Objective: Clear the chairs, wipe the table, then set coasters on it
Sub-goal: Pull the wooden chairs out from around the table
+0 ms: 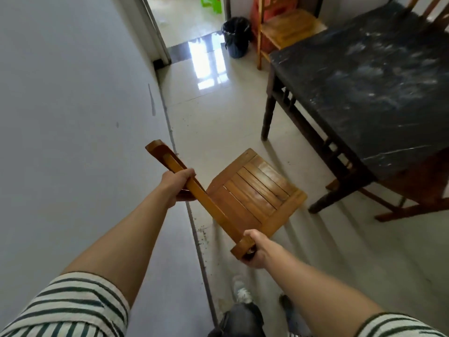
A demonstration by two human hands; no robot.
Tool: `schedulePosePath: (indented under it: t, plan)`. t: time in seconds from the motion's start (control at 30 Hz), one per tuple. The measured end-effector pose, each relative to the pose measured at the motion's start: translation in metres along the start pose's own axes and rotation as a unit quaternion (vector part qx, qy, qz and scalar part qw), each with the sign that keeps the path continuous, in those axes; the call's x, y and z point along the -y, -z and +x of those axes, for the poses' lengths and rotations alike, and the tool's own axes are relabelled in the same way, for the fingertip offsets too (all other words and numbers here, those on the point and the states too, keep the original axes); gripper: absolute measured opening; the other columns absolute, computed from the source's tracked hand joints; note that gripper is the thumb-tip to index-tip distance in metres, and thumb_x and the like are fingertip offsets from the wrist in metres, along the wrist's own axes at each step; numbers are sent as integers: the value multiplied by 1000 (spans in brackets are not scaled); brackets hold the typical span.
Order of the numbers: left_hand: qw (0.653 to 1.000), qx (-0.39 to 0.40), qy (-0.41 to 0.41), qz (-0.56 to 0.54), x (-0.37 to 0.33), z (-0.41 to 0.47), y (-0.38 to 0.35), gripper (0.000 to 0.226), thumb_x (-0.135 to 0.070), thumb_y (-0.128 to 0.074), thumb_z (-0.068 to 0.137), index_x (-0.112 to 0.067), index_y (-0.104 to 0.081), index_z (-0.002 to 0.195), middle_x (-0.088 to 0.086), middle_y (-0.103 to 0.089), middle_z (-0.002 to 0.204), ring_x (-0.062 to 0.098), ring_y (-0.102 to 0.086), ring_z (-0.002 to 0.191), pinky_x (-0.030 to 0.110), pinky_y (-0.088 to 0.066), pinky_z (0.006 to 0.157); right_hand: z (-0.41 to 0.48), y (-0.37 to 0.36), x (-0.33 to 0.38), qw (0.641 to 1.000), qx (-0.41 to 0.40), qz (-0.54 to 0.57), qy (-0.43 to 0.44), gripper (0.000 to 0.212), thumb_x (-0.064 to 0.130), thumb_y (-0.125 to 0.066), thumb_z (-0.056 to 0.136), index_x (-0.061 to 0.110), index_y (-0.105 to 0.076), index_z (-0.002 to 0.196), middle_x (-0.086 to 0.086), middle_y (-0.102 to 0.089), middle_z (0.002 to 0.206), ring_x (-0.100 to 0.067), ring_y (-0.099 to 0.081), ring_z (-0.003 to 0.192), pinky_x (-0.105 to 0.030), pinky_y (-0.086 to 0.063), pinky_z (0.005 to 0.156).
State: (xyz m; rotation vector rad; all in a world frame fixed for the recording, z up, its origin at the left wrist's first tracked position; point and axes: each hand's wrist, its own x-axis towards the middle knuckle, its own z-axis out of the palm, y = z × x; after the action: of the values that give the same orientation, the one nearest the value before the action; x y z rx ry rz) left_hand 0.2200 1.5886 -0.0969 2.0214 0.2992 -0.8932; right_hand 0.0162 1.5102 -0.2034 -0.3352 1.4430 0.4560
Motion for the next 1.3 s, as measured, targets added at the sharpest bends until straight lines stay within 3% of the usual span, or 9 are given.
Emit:
schedulePosePath:
  t: [0.17, 0.27, 0.37, 0.6, 0.73, 0.93, 1.03, 1.17, 1.3]
  plan:
    - [999, 22, 10, -27, -13, -18, -55, 30, -23, -66, 87, -8, -47, 105, 18, -65, 102, 33, -70, 81, 38, -58, 55, -2, 69, 49, 998, -46, -15, 27, 43, 27, -74, 76, 2, -64, 109, -20, -70, 98, -30, -68, 68, -35, -58, 55]
    - [998, 35, 13, -55, -18, -31, -89, 32, -22, -67, 83, -8, -46, 102, 16, -63, 94, 30, -70, 79, 38, -60, 56, -11, 112, 78, 997, -42, -46, 55, 37, 19, -76, 75, -1, -68, 105, -22, -72, 95, -30, -68, 62, -33, -56, 47]
    - [996, 49, 21, -76, -22, -42, -120, 33, -22, -67, 83, -7, -46, 103, 13, -60, 87, 28, -68, 74, 39, -61, 62, -19, 151, 104, 994, -59, -39, 84, 38, 22, -77, 78, 2, -68, 109, -22, -70, 102, -35, -70, 66, -36, -56, 50]
    - [990, 30, 39, -134, -27, -51, -181, 53, -26, -68, 84, -4, -43, 124, 12, -59, 90, 27, -66, 79, 45, -61, 74, -28, 205, 158, 991, -54, -97, 71, 45, 20, -77, 74, 3, -66, 114, -24, -67, 109, -35, -70, 70, -36, -56, 50]
    - [989, 22, 31, -146, -43, -48, -208, 42, -21, -66, 85, -4, -43, 117, 11, -56, 85, 25, -62, 75, 45, -59, 81, -31, 223, 183, 992, -52, -92, 68, 43, 21, -73, 76, 3, -64, 114, -20, -66, 115, -35, -69, 74, -38, -58, 53]
    - [989, 31, 22, -146, -75, -44, -242, 30, -21, -64, 87, -10, -41, 103, 11, -54, 87, 26, -63, 80, 46, -59, 81, -46, 237, 215, 990, -28, -44, 128, 40, 34, -60, 90, 4, -58, 117, -22, -63, 112, -32, -67, 85, -38, -59, 59]
    - [989, 43, 16, -142, -86, -40, -252, 26, -20, -63, 89, -10, -40, 96, 11, -52, 84, 26, -62, 78, 45, -58, 79, -51, 240, 220, 986, -25, -13, 165, 38, 27, -55, 94, 6, -54, 126, -17, -62, 102, -28, -65, 84, -33, -56, 45]
    - [988, 52, 23, -146, -92, -31, -254, 26, -17, -63, 88, -8, -41, 100, 13, -52, 91, 26, -60, 82, 48, -57, 83, -64, 244, 219, 991, 40, 68, 108, 37, 33, -67, 86, -1, -60, 97, -24, -62, 98, -31, -64, 83, -35, -58, 55]
    - [988, 48, 35, -140, -98, -15, -244, 25, -14, -64, 87, -7, -42, 99, 15, -50, 103, 30, -59, 96, 52, -55, 89, -42, 233, 212, 985, 76, 108, 109, 56, 41, -65, 87, 1, -52, 125, -26, -59, 116, -32, -65, 83, -44, -62, 63]
